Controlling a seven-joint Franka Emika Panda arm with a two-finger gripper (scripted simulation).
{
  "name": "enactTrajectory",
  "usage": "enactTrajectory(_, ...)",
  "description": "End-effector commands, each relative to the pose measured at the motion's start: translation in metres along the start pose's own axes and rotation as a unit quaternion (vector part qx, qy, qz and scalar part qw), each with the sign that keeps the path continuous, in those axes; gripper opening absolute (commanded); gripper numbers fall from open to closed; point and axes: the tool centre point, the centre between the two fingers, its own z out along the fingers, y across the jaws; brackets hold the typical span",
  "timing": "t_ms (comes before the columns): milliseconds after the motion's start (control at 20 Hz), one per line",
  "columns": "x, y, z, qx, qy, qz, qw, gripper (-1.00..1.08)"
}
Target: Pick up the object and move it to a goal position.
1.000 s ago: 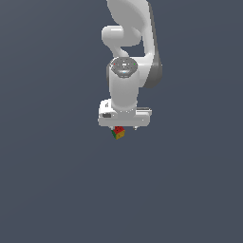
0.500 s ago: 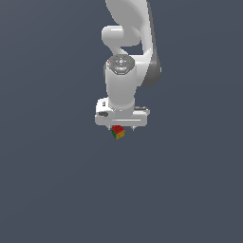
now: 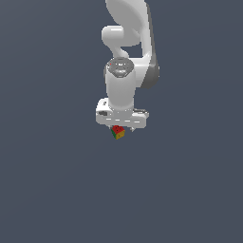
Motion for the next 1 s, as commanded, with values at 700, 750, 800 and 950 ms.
enactTrajectory(700,-0.031,0.01,0.043,0.005,0.003,0.221,0.9753,1.0)
enactTrajectory(750,-0.033,0.011,0.046,0.005,0.004,0.235,0.9719,1.0)
enactTrajectory(800,-0.035,0.012,0.048,0.005,0.004,0.25,0.9682,1.0)
enactTrajectory(950,-0.042,0.015,0.056,0.005,0.005,0.293,0.956,1.0)
